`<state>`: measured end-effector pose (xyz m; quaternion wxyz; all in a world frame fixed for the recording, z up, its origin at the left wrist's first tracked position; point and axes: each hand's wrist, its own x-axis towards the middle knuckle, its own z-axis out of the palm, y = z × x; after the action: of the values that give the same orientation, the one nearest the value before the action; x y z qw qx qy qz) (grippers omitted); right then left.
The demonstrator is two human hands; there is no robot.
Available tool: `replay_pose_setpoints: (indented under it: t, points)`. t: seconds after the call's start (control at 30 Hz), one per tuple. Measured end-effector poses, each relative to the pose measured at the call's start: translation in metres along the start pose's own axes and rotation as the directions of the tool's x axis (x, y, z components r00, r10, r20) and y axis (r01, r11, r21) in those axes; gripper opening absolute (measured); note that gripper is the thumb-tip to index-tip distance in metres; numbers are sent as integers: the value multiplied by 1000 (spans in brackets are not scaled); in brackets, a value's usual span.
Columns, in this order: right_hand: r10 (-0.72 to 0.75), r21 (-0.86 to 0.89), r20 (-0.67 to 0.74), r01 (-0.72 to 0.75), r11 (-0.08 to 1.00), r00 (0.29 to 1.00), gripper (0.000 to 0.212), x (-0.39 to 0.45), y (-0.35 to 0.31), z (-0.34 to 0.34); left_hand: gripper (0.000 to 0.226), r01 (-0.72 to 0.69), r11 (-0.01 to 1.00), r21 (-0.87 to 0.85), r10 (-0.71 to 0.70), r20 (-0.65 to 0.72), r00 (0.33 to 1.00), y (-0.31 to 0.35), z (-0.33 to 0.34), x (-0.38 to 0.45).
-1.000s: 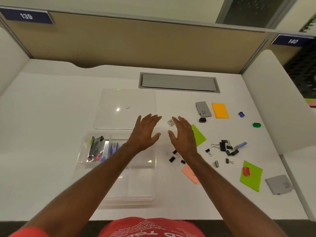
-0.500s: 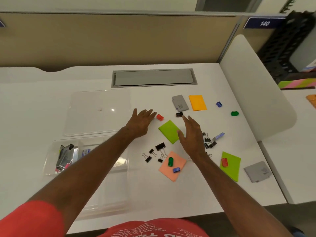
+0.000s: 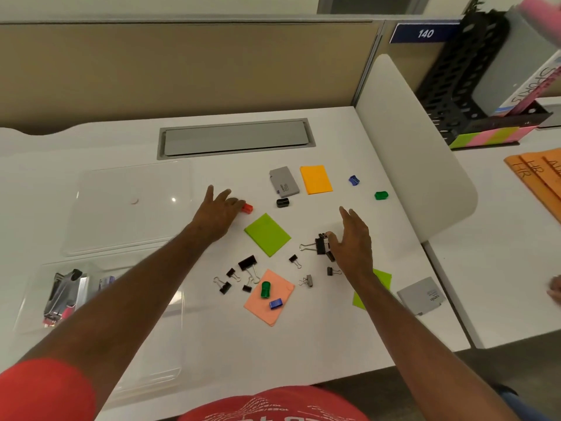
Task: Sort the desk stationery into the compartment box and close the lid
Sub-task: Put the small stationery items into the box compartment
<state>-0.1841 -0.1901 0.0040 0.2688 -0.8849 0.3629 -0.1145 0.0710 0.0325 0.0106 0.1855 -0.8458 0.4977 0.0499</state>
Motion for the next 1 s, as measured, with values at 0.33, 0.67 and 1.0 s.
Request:
replay_pose_setpoints:
  t: [0.33,0.67,1.0]
  points:
    - [135,10,34,-136,991,990,71,2,21,-1,74,67,990,-127,-62,44,997,1,3,-2]
    - [72,120,-24,-69,990,997,60,2,22,-8,85,65,997,51,-64,-31,997,3,9,-17]
    - [-217,299,-104,239,924,971,44,2,-30,-3,95,29,926,-376,-161,-325,932,12,-5,-34]
